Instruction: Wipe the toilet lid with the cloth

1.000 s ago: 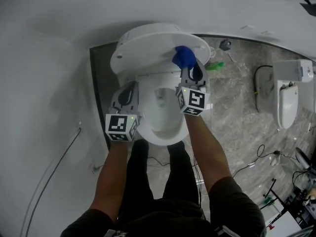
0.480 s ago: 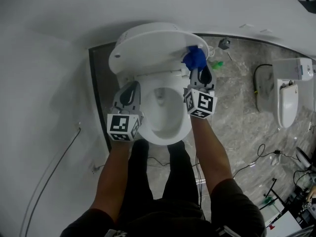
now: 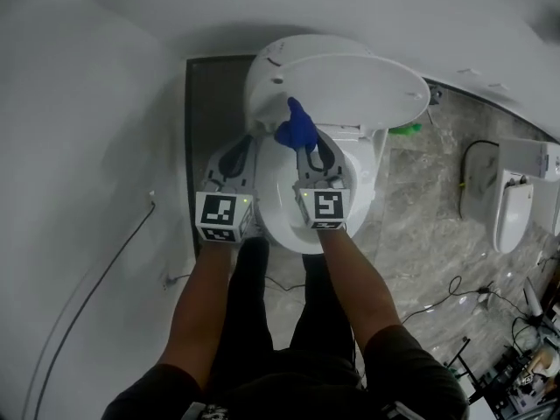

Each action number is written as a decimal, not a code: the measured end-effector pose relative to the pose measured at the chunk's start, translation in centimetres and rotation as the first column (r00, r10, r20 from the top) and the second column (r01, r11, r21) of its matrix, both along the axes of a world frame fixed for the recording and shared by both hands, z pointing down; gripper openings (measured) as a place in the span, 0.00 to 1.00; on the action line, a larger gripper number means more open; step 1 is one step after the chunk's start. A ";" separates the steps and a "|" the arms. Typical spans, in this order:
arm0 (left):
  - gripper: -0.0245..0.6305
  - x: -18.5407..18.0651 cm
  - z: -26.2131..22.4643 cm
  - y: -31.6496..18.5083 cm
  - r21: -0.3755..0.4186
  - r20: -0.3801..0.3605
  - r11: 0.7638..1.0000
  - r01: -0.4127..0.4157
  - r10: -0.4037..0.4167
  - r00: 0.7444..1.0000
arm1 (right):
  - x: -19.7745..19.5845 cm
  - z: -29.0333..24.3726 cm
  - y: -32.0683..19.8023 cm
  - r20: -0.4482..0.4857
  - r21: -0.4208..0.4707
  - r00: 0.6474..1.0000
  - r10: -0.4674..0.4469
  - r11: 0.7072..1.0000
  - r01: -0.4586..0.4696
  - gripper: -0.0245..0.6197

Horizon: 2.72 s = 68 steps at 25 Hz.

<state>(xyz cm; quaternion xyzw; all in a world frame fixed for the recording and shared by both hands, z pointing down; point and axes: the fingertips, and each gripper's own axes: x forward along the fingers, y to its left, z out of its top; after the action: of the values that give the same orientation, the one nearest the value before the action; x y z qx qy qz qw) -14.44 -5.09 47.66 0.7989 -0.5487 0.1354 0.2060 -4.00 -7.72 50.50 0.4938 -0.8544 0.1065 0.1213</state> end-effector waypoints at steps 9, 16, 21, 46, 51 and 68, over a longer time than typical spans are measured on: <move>0.05 -4.6 0.2 -0.3 0.004 -0.009 0.999 0.049 -0.049 0.999 | -6.1 1.7 -2.9 0.030 -0.031 0.997 -0.068 0.997 0.069 0.16; 0.05 -4.1 1.3 -0.5 -0.005 -0.006 1.000 0.022 -0.022 1.000 | -3.8 3.1 -5.4 0.012 -0.039 1.000 -0.018 0.999 0.018 0.16; 0.06 -2.3 2.0 -0.7 -0.024 -0.003 1.000 0.000 0.000 1.000 | 0.2 3.3 -6.5 -0.013 -0.032 0.998 0.063 0.998 -0.063 0.16; 0.06 9.4 2.6 -2.1 -0.034 -0.029 0.993 -0.115 0.114 0.993 | 22.0 2.0 -6.4 -0.085 0.050 0.910 0.406 0.914 -0.403 0.16; 0.05 9.2 2.6 -1.8 -0.031 -0.037 0.995 -0.092 0.091 0.995 | 21.7 1.2 -5.2 -0.088 0.065 0.916 0.392 0.920 -0.387 0.16; 0.06 -2.1 4.8 1.0 -0.069 -0.014 0.995 0.074 -0.076 0.997 | -6.1 7.5 1.7 0.057 -0.169 0.997 -0.059 0.983 0.068 0.16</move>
<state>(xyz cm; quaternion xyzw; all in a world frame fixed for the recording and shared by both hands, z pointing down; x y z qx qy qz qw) -16.50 -4.07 52.43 0.7713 -0.5715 0.1395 0.2427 -10.12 -5.98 57.96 0.4513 -0.8603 0.1881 0.1444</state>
